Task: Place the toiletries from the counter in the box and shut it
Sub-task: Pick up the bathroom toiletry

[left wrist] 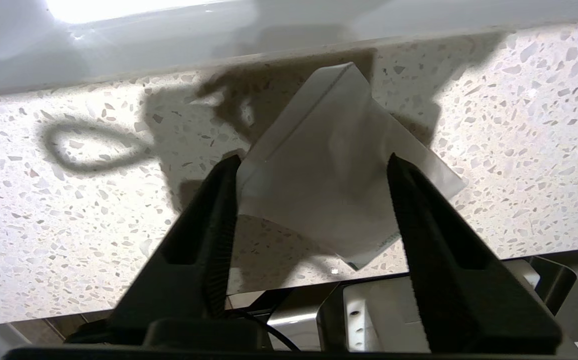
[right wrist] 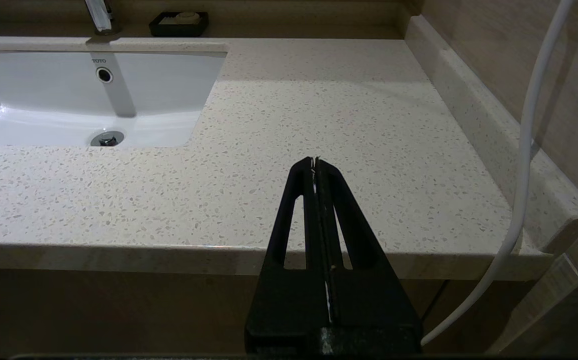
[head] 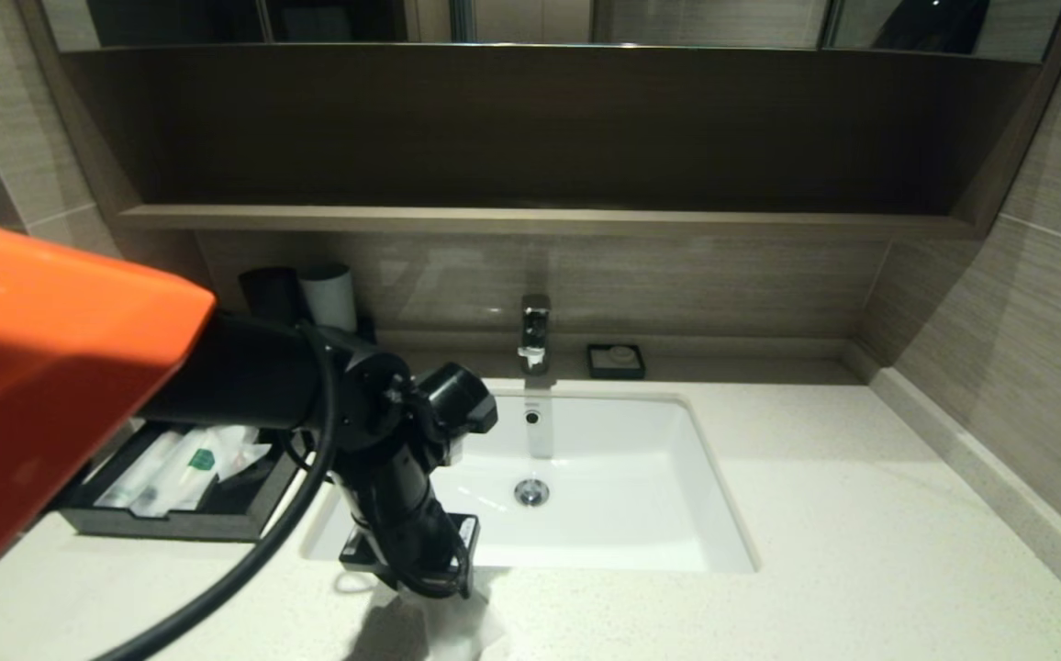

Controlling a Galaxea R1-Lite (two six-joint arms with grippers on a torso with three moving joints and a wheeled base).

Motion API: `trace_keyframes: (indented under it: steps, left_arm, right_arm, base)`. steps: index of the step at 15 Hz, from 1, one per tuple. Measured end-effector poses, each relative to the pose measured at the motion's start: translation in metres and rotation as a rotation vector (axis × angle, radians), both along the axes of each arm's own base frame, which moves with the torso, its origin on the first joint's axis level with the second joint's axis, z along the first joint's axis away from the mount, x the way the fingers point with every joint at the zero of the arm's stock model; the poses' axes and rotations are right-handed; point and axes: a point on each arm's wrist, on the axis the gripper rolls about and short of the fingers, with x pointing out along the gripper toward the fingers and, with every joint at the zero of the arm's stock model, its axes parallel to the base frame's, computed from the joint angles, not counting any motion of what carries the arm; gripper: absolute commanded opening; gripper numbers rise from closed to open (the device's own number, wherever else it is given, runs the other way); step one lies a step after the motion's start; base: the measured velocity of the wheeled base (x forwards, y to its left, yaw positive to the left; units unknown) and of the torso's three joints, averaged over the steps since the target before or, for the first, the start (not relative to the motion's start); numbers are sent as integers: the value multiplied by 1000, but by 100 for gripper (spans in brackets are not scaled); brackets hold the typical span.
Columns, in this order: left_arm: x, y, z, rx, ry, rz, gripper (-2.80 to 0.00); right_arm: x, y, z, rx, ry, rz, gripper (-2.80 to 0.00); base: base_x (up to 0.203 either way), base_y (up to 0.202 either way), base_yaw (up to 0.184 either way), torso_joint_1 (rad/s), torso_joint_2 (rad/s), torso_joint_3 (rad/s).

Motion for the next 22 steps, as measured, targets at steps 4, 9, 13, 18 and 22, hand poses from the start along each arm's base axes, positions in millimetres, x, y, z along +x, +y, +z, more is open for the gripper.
trace_keyframes:
  steps: [4,9,13,18,22]
  left_arm:
    - [0,0,-1,3,3,0,-280]
    - [-1,0,2,6,-12,2,-280]
    - [-1,1,9,16,-58,29,-280]
    - [-11,11,44,-38,-158,79,-280]
    - [-9,45,75,-28,-293,234,-280]
  right_arm:
    - [0,0,0,1,0,0,-280]
    - [0,0,0,0,0,0,-280]
    - [0,0,0,0,0,0,-280]
    - [0,0,0,1,0,0,-280]
    - [0,0,0,0,0,-1,-280]
  base:
    - [0,0,0,0,0,0]
    - [0,0,0,0,0,0]
    - [0,0,0,0,0,0]
    - [0,0,0,0,0,0]
    - [0,0,0,0,0,0]
